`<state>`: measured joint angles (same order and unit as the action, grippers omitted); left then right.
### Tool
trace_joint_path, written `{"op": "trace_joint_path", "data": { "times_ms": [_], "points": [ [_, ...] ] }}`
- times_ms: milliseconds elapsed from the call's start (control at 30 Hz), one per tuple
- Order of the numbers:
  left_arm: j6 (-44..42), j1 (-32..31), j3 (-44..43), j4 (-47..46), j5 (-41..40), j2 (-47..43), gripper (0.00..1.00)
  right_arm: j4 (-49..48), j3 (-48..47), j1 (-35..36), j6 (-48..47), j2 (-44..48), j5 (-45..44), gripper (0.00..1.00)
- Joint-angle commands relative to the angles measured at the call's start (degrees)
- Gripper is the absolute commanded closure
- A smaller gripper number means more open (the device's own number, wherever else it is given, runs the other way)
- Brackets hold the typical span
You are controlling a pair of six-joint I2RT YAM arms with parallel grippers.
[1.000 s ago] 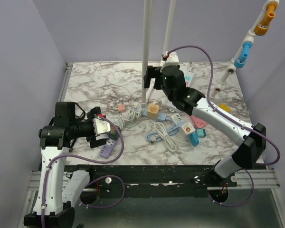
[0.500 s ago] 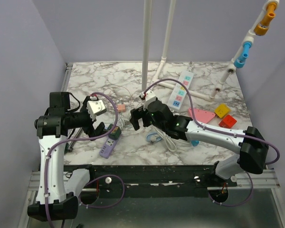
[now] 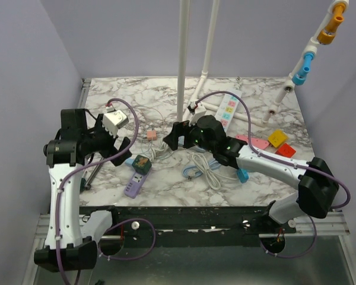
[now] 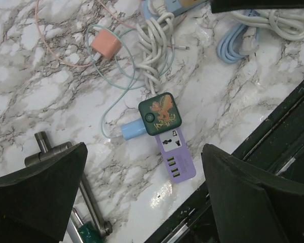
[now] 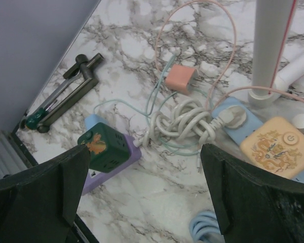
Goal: Pull the plug off the socket
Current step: Remove the plug from the socket.
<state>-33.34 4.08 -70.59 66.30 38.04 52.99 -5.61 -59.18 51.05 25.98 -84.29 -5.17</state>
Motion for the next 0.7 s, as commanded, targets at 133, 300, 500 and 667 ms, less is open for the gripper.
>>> {"op": "trace_joint_path", "data": {
  "times_ms": [133, 300, 500, 667],
  "points": [
    [6.48, 0.32, -0.85, 0.85, -1.94, 5.13, 0.02, 4.51, -5.55, 0.19, -0.08, -2.91, 7.89, 0.00],
    [8.37, 0.32, -1.46, -1.92, -2.22, 4.71, 0.01, 10.63, -11.16, 1.62, -4.24, -6.35, 5.61, 0.03],
    [8.73, 0.65, -1.17, -2.54, -0.02, 5.89, 0.01, 11.64, -11.94, 6.32, -8.21, -8.94, 2.74, 0.00],
    [9.55, 3.15, -3.83, -2.02, 2.92, 6.56, 0.02, 11.33, -12.82, 8.69, -11.96, -12.22, 6.54, 0.00]
  ]
}}
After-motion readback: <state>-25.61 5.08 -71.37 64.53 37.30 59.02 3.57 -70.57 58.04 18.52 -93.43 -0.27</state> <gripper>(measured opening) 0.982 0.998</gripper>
